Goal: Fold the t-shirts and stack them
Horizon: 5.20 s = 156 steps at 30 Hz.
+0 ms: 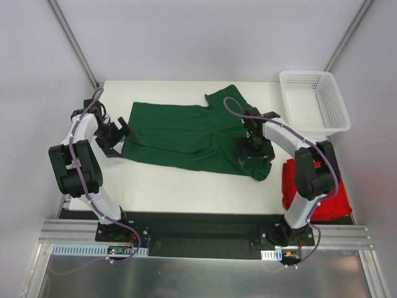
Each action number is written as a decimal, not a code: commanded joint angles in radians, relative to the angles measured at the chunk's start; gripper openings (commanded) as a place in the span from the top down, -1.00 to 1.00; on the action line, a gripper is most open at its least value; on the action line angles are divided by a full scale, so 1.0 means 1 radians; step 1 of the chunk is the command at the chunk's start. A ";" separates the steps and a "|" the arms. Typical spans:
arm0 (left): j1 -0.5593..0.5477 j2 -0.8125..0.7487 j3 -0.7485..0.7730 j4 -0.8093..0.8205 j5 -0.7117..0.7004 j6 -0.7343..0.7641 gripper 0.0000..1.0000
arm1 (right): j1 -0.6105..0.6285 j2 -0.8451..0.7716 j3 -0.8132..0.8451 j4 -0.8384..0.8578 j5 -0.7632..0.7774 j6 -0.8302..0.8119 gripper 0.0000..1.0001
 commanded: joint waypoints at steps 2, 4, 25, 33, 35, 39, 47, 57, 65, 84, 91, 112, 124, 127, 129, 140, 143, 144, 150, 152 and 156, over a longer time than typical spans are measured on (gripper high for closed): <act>-0.006 0.063 0.015 -0.015 -0.084 0.028 -0.99 | -0.005 -0.183 -0.100 -0.035 -0.118 0.052 -0.97; -0.005 0.095 0.027 -0.015 -0.110 0.033 -0.99 | -0.005 -0.218 -0.158 -0.018 -0.129 0.055 -0.97; -0.043 0.195 0.250 0.000 0.006 -0.041 -0.99 | -0.005 -0.253 -0.252 0.056 -0.214 0.050 -0.97; -0.057 0.282 0.264 0.063 0.089 -0.047 -0.99 | -0.003 -0.264 -0.257 0.048 -0.212 0.041 -0.98; -0.059 0.299 0.271 0.076 0.089 -0.048 -0.80 | -0.005 -0.267 -0.260 0.041 -0.210 0.041 -0.96; -0.060 0.337 0.302 0.083 0.097 -0.050 -0.40 | -0.003 -0.282 -0.266 0.034 -0.204 0.038 -0.95; -0.069 0.361 0.322 0.089 0.096 -0.058 0.59 | -0.003 -0.292 -0.277 0.024 -0.195 0.032 -0.95; -0.072 0.295 0.305 0.085 0.042 -0.071 1.00 | -0.003 -0.267 -0.267 0.013 -0.194 0.032 -0.95; -0.071 0.215 0.313 0.065 -0.055 -0.099 1.00 | -0.006 -0.250 -0.281 0.019 -0.200 0.032 -0.95; -0.071 0.325 0.489 -0.067 -0.135 -0.068 1.00 | -0.005 -0.267 -0.324 0.015 -0.194 -0.013 -0.95; -0.071 0.388 0.517 -0.087 -0.150 -0.067 0.84 | -0.003 -0.301 -0.337 0.004 -0.178 -0.011 -0.95; -0.075 0.143 0.082 0.046 -0.060 -0.048 -0.99 | -0.003 -0.323 -0.271 0.037 -0.062 0.018 -0.93; -0.075 0.153 0.020 0.106 -0.041 0.025 -0.99 | -0.003 -0.070 -0.148 0.148 0.072 -0.025 -0.32; -0.075 0.176 0.033 0.106 -0.056 0.025 -0.99 | -0.003 -0.048 -0.148 0.153 0.060 -0.026 -0.24; -0.075 0.193 0.040 0.100 -0.073 0.018 -0.99 | -0.002 -0.046 -0.143 0.143 0.049 -0.025 -0.24; -0.074 0.209 0.055 0.067 -0.160 0.010 -0.99 | 0.000 -0.017 -0.103 0.051 -0.002 -0.039 -0.28; -0.069 0.221 0.072 0.045 -0.202 0.024 -0.99 | 0.002 -0.032 -0.112 0.033 -0.014 -0.036 -0.28; -0.071 0.224 0.078 0.037 -0.211 0.025 -0.99 | 0.000 -0.034 -0.114 0.027 -0.020 -0.036 -0.28; -0.059 0.249 0.093 0.019 -0.234 0.030 -0.99 | 0.012 -0.068 -0.143 0.007 -0.030 -0.036 0.26; -0.056 0.256 0.096 0.016 -0.239 0.034 -0.99 | 0.014 -0.072 -0.139 -0.004 -0.011 -0.039 0.55; -0.049 0.261 0.104 0.011 -0.242 0.039 -0.99 | 0.014 -0.077 -0.114 -0.048 0.033 -0.045 0.91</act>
